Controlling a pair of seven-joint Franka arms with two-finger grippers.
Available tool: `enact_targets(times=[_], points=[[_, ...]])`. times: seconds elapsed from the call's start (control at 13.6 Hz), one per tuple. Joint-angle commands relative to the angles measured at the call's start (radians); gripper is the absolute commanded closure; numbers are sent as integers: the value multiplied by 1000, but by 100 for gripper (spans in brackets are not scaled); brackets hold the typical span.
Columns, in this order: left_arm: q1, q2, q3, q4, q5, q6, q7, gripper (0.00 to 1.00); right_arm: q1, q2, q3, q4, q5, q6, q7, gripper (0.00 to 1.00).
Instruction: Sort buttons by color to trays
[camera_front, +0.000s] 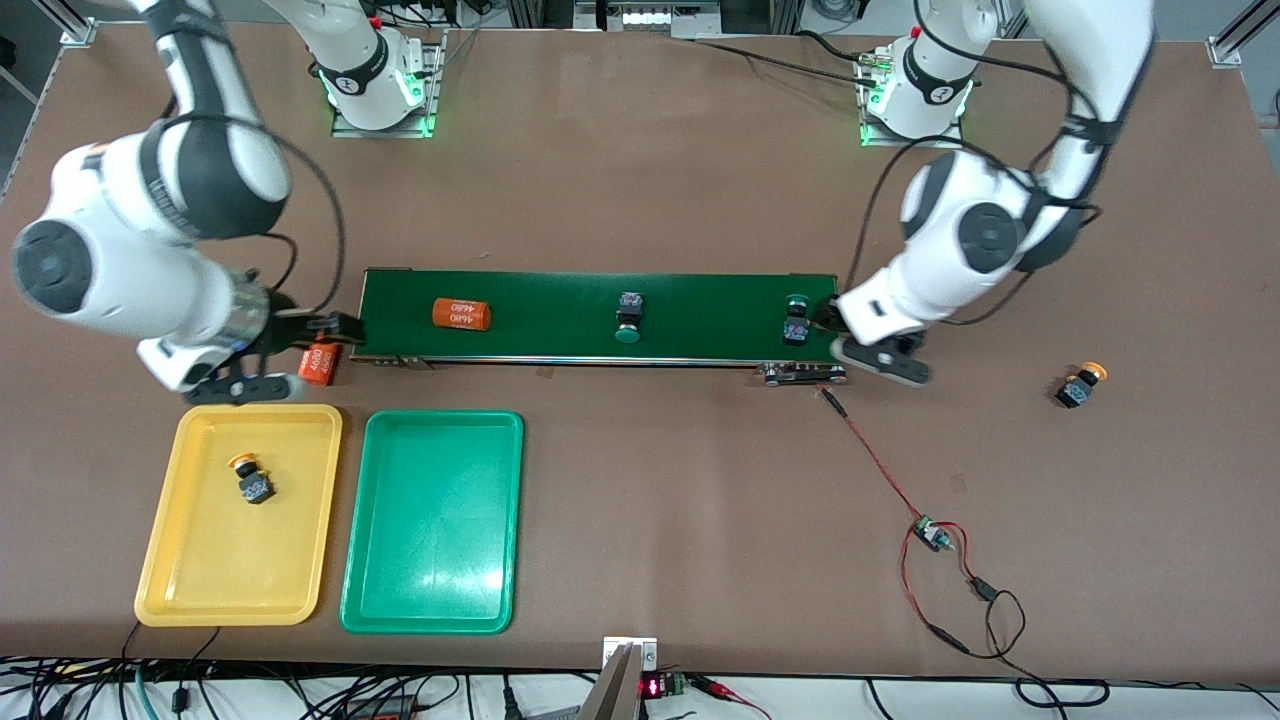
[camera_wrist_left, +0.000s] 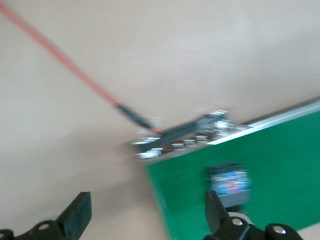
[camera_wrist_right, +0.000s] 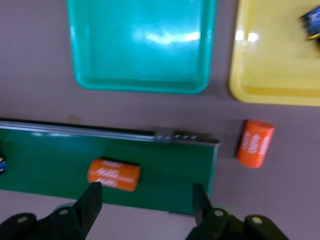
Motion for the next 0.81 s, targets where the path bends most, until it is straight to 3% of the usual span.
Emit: enact_targets(times=[0.0, 0.15, 0.29, 0.44, 0.73], points=[[144, -19, -5, -9, 14, -46, 33, 0, 18, -95, -10, -137, 22, 37, 17, 16], [264, -4, -5, -14, 14, -46, 95, 0, 29, -172, -7, -263, 45, 127, 17, 14], [381, 30, -6, -9, 14, -45, 206, 0, 34, -209, -6, -353, 123, 235, 15, 11], [500, 73, -7, -1, 16, -36, 375, 0, 34, -220, 36, -398, 155, 301, 33, 0], [605, 211, -7, 114, 16, -40, 728, 0, 35, -226, 98, -427, 168, 348, 122, 0]])
